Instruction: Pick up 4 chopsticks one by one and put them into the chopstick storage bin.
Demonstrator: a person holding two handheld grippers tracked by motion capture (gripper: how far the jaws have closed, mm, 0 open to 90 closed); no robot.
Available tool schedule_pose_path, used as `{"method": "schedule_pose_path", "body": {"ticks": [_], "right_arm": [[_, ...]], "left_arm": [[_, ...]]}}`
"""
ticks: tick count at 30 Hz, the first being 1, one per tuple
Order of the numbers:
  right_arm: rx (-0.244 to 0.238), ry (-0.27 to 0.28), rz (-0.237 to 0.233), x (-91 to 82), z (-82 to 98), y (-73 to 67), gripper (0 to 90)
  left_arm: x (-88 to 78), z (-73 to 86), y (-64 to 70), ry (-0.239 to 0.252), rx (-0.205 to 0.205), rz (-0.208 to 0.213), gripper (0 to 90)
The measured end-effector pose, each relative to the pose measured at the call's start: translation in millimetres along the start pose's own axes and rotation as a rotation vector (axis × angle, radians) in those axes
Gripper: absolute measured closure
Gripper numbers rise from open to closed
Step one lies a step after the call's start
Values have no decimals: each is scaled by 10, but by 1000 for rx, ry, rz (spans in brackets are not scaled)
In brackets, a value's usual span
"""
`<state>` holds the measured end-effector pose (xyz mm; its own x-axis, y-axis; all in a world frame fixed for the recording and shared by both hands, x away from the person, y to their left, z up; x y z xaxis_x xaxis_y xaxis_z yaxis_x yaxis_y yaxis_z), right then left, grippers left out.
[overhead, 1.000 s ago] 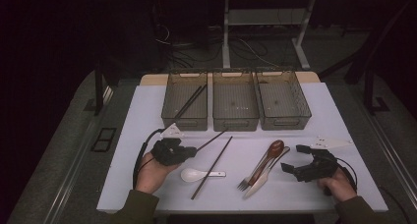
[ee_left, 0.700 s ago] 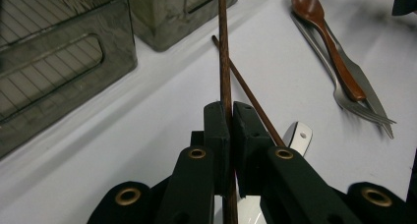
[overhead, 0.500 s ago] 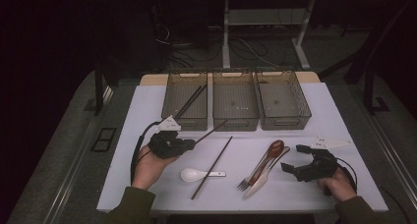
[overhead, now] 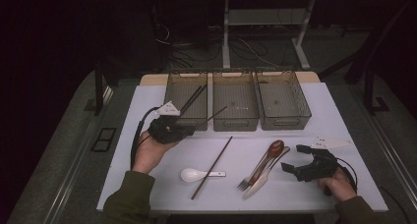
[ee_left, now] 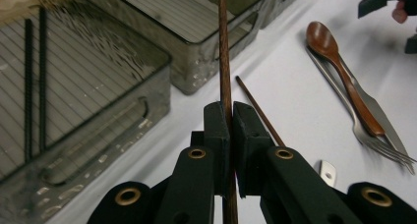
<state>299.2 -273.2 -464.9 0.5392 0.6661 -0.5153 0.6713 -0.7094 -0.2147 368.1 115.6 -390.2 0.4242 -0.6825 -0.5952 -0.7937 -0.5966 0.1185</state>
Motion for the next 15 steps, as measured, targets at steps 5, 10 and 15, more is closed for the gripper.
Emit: {"method": "schedule_pose_path", "body": {"ticks": [5,10,15], "right_arm": [[2,1,0,2,-1,0,8],[5,-1,-1,4,1,-3,8],[4,-1,-2,4,1,-2,8]], "left_arm": [[14,-65,-87,-3,2,-5,844],[45,-125,-196,-2,-4,-17,844],[92,-170,-328,-17,-11,-49,845]]}}
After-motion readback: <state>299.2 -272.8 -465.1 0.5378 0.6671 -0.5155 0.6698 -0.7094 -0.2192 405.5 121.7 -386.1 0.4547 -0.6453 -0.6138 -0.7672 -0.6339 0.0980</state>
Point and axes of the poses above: each handheld gripper's, and its own axes: x roughly forward along the jaws, z roughly out of its underside, y roughly to its right, the point moved 5 cm from there along x, roughly forward along the jaws, and after that the axes turned 3 degrees about y, right-handed, at the moved point
